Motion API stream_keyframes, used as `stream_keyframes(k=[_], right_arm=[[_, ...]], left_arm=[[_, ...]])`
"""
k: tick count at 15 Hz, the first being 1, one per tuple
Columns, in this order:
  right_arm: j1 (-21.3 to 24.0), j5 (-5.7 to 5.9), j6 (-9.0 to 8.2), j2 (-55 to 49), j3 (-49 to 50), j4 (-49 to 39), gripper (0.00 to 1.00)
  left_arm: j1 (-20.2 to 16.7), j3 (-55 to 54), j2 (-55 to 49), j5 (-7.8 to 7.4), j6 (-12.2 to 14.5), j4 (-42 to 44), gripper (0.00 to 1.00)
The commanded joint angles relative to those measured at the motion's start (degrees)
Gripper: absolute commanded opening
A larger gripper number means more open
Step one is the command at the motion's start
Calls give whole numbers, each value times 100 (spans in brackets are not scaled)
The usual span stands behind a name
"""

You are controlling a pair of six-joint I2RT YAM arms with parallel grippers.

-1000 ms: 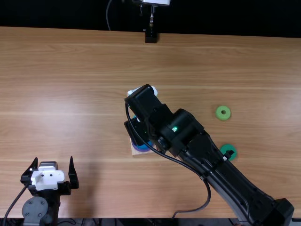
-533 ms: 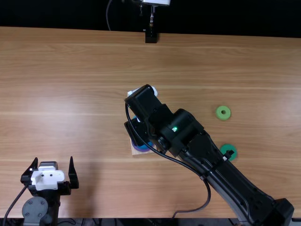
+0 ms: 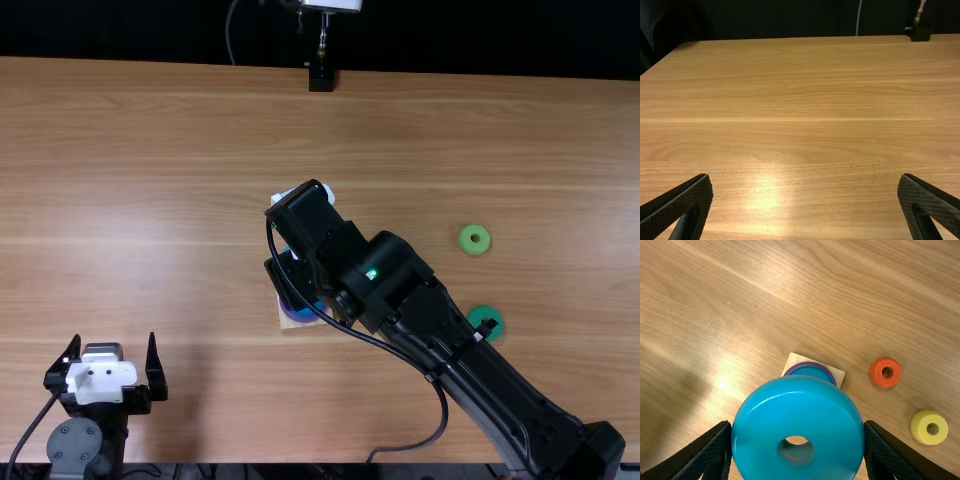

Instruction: Build the Hanoi tower: stack the rings onto the peg from bottom to top in this color order: purple, dark blue, light blue, dark green, light green, yellow, orange.

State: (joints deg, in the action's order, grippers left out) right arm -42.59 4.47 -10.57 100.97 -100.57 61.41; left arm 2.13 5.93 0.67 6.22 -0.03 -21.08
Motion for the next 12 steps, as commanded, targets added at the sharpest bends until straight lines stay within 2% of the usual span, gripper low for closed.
stream_keyframes(k=[1,4,6,12], right_arm=[[66,-36,23,63,-94,4,0],[189,-36,34,63,-103,4,0],[269,-46,139,63,-103,4,0],[286,-57,118,63,-85,-7,0]], left_arm=[[-46,-593,-67,0,24,-455,100],[-46,-593,-67,0,24,-455,100],[-46,-593,-67,0,24,-455,100],[-46,-593,-67,0,24,-455,100]])
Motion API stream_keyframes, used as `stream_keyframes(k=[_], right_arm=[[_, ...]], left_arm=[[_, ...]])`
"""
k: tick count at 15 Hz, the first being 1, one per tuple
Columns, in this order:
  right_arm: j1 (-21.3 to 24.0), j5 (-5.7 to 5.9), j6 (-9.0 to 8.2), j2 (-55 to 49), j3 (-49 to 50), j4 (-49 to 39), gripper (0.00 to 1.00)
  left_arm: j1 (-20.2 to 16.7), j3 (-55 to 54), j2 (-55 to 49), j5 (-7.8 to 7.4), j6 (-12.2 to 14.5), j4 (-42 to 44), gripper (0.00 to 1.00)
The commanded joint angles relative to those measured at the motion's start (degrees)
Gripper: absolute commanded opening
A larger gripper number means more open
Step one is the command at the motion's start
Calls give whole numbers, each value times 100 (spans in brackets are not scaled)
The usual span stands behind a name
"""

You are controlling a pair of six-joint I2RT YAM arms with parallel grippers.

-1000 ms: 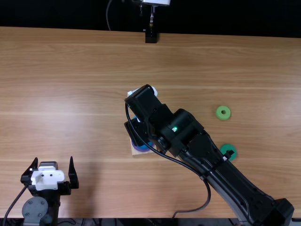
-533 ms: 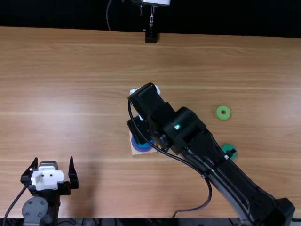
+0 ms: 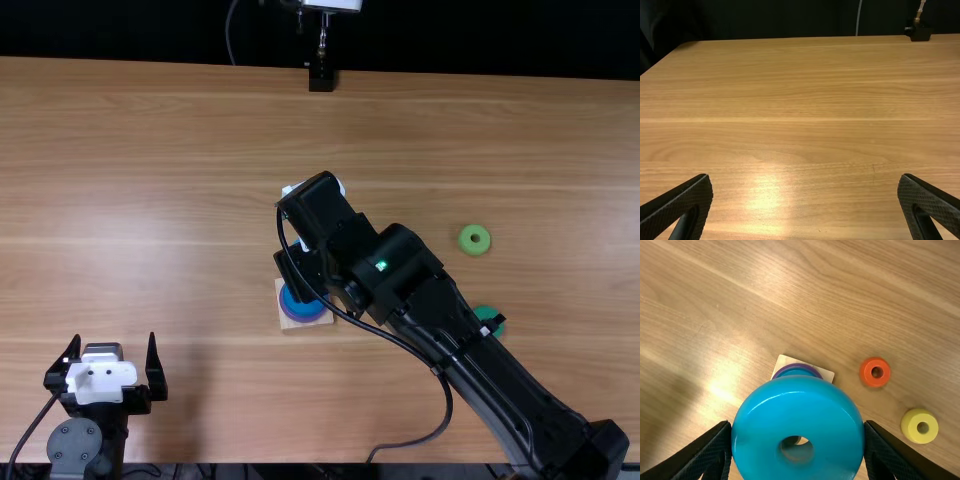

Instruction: Build the Hanoi tower: stack the rings onto the peg from bottom to top in this color order: purple, dark blue, light blue, dark green, light green, yellow, orange.

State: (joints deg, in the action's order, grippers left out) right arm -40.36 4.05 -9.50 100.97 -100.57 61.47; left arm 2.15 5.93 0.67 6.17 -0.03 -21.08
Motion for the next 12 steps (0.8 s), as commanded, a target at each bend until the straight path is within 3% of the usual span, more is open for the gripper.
stream_keyframes(k=[1,12], right_arm=[[63,-15,-10,63,-68,-3,0],[63,-15,-52,63,196,-3,0]], left_arm=[[-48,-593,-67,5,24,-455,100],[-48,-593,-67,5,24,-455,100]])
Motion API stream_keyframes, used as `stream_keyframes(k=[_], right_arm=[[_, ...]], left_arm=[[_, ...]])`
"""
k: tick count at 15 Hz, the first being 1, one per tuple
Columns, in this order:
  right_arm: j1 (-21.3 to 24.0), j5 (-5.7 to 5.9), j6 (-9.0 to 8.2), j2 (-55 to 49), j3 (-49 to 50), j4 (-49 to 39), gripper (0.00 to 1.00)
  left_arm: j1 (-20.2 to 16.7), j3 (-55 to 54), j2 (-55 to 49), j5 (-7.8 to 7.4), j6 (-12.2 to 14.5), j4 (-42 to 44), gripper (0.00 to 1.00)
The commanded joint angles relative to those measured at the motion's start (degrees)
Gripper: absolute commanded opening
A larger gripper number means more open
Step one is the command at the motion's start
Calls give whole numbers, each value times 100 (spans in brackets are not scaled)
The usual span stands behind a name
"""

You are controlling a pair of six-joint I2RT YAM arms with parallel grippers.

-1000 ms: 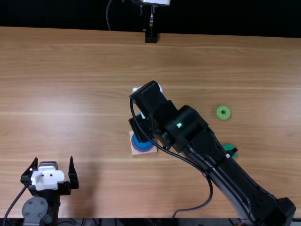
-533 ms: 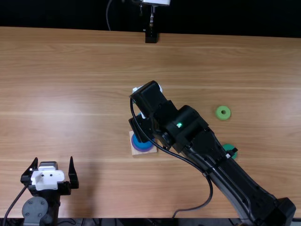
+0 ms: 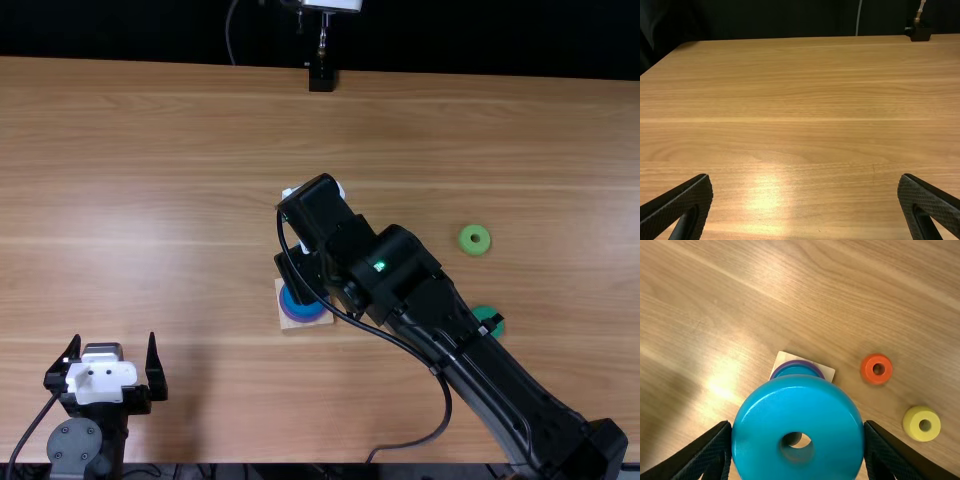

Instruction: Build the Hanoi tower: stack the rings onto the peg from bottom to top in this color order: purple, dark blue, light blue, dark green, light green, yellow, orange.

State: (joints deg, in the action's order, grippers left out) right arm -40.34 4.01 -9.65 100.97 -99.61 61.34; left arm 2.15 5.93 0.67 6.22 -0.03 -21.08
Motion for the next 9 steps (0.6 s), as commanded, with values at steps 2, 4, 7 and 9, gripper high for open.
stream_keyframes(k=[2,4,7,9], right_arm=[[61,-11,-48,63,100,0,0],[61,-11,-48,63,82,-11,0],[8,-11,-48,63,30,-11,0],[8,-11,-48,63,21,-11,0]], left_arm=[[-48,-593,-67,0,24,-455,100],[-48,-593,-67,0,24,-455,100],[-48,-593,-67,0,24,-455,100],[-48,-593,-67,0,24,-455,100]])
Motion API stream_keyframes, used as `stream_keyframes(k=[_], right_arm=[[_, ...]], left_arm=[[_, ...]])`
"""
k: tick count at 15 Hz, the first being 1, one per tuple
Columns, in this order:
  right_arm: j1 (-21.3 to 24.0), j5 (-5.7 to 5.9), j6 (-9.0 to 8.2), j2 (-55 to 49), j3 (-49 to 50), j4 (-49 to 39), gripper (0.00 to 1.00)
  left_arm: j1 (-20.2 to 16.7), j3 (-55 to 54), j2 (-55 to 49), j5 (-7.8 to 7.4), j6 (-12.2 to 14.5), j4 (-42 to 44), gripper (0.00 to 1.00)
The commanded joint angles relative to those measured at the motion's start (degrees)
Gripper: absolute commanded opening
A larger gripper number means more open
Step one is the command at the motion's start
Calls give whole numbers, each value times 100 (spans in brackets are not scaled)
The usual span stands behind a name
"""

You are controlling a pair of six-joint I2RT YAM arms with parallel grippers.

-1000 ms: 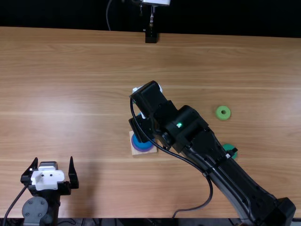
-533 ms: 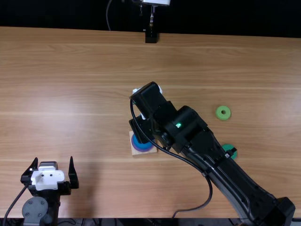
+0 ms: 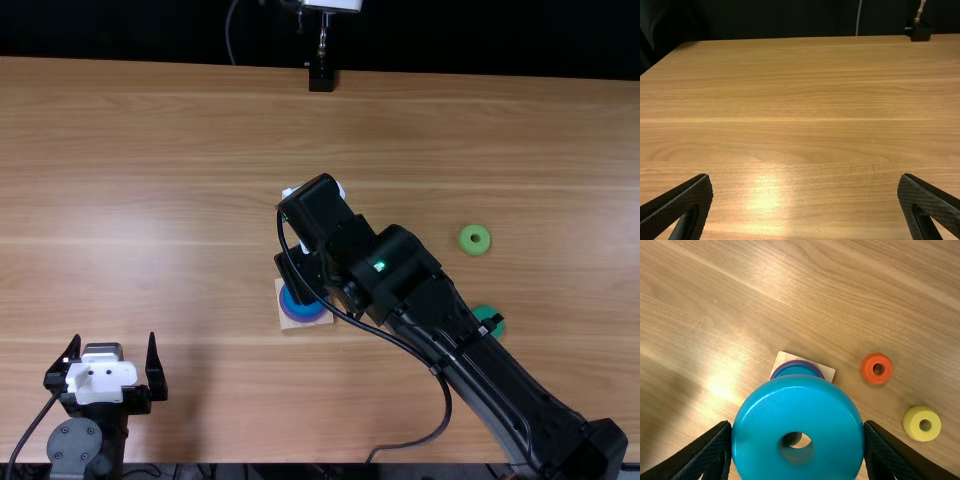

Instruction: Build the Hanoi tower: stack the rings onto the peg from bottom to top in this color order: purple, dark blue, light blue, dark green, light green, yellow, orange.

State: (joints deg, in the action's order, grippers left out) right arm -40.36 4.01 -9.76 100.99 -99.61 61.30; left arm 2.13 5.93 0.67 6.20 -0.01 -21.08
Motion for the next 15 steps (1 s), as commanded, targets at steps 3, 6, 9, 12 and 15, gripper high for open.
stream_keyframes(k=[3,6,9,12,15], right_arm=[[10,-21,-37,61,21,-17,0],[2,-32,-37,52,12,4,0],[-16,-32,-26,44,-5,4,0],[-77,-53,-37,44,3,4,0],[-148,-64,-47,44,12,4,0]], left_arm=[[-46,-593,-67,3,22,-455,100],[-46,-593,-67,3,22,-455,100],[-46,-593,-67,3,22,-455,100],[-46,-593,-67,3,22,-455,100],[-46,-593,-67,3,22,-455,100]])
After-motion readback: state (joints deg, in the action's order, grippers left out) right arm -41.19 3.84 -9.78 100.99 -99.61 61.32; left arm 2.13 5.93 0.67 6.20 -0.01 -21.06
